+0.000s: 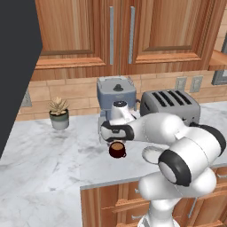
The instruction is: Take a sugar cube from the saucer and place it inside the coffee. Then, grab milk from the fridge and place it next to the coffee on the counter to sweeten the coffee.
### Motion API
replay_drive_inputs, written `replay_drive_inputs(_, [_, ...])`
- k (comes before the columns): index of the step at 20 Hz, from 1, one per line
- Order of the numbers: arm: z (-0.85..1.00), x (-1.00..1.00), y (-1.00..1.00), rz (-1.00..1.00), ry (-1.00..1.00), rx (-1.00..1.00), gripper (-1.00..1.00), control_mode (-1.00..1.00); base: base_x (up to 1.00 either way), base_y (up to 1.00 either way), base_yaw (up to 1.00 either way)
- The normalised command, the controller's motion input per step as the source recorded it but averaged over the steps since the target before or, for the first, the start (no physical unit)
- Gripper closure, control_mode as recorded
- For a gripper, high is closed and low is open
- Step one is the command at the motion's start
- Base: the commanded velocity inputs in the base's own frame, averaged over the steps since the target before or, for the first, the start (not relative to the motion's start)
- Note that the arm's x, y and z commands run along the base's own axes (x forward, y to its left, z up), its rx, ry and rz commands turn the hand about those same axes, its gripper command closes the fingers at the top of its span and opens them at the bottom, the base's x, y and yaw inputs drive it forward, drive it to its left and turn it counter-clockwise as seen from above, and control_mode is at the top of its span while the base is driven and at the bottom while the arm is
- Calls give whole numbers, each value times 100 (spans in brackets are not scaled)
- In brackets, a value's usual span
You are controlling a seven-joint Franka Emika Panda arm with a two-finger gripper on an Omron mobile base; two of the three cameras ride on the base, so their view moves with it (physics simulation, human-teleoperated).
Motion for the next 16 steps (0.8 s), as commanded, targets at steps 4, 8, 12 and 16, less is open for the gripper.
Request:
replay_drive_inputs(4, [62,-63,0,0,-24,0,-100,-100,0,0,0])
replay_drive_inputs(8, [74,-99,0,0,-38,0,-100,-100,0,0,0])
replay_drive_inputs(12, [62,-100,0,0,-40,0,-100,-100,0,0,0])
replay_drive_inputs(16, [83,-88,-10,0,-32,0,-100,-100,0,0,0])
